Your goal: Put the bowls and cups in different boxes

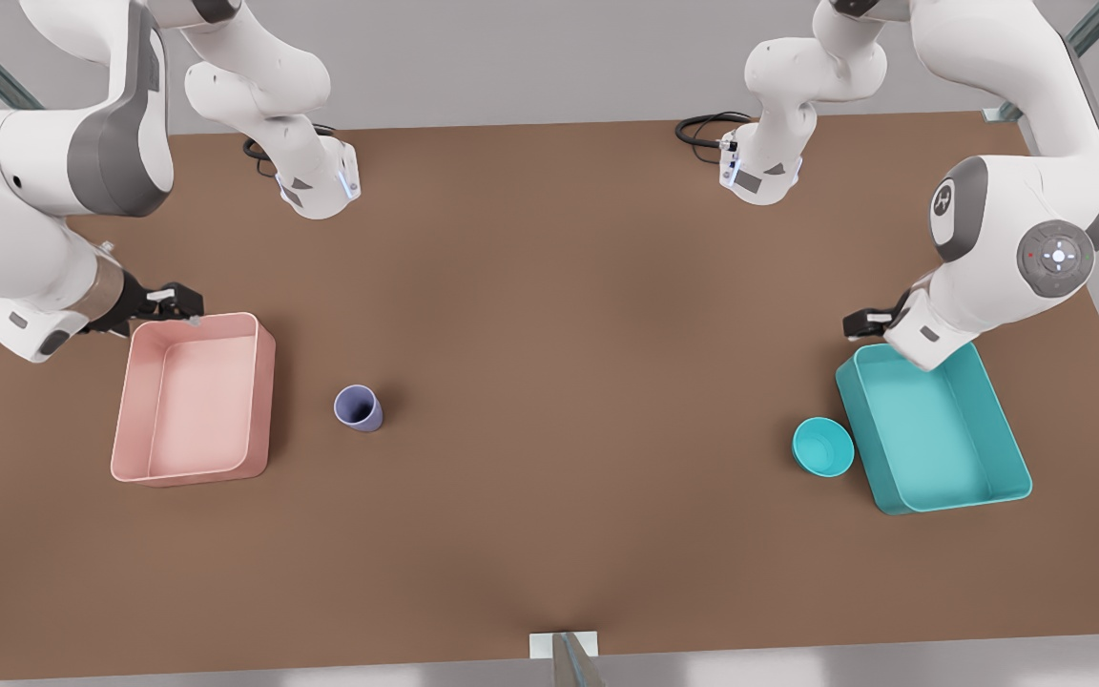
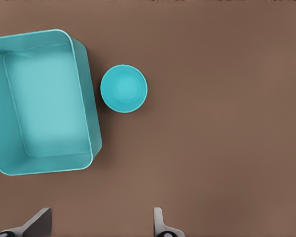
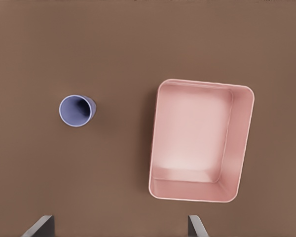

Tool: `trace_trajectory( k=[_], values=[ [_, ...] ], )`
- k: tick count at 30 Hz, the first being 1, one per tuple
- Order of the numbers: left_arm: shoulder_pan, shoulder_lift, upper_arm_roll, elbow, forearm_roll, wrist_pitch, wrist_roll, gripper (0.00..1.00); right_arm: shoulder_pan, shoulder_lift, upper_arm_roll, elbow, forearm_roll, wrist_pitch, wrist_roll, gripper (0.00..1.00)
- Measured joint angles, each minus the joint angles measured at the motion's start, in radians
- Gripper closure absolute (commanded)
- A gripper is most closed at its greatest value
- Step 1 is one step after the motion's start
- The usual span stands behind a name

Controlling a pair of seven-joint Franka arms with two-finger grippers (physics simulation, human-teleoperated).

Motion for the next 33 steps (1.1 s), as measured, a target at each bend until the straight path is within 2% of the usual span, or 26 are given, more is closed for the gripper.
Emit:
trace_trajectory(
  k=[3, 7, 11, 15, 20, 29, 30, 33],
  values=[
    [0.001, 0.036, 0.003, 0.007, 0.001, 0.010, -0.004, 0.00, 0.014, 0.047, -0.002, 0.008, -0.003, 0.013, -0.007, 0.00],
    [-0.079, 0.351, -0.014, 0.147, 0.032, 0.072, -0.025, 0.00, 0.173, 0.292, 0.000, 0.037, 0.007, 0.106, -0.007, 0.00],
    [-0.141, 0.514, -0.010, 0.159, 0.122, 0.245, -0.049, 0.00, 0.245, 0.385, 0.001, -0.038, 0.013, 0.257, 0.017, 0.00],
    [-0.140, 0.556, 0.012, 0.143, 0.234, 0.364, -0.067, 0.00, 0.217, 0.343, -0.002, -0.204, 0.031, 0.417, 0.038, 0.00],
    [-0.123, 0.595, 0.024, 0.061, 0.272, 0.482, -0.085, 0.00, 0.165, 0.270, -0.002, -0.418, 0.036, 0.590, 0.054, 0.00],
    [-0.100, 0.619, 0.025, 0.042, 0.279, 0.568, -0.108, 0.00, 0.161, 0.327, -0.003, -0.482, 0.063, 0.801, 0.075, 0.00],
    [-0.096, 0.620, 0.025, 0.042, 0.272, 0.572, -0.110, 0.06, 0.158, 0.337, -0.002, -0.483, 0.067, 0.814, 0.077, 0.00],
    [-0.095, 0.624, 0.025, 0.038, 0.261, 0.581, -0.120, 0.43, 0.153, 0.351, -0.002, -0.504, 0.075, 0.844, 0.082, 0.00]
  ],
)
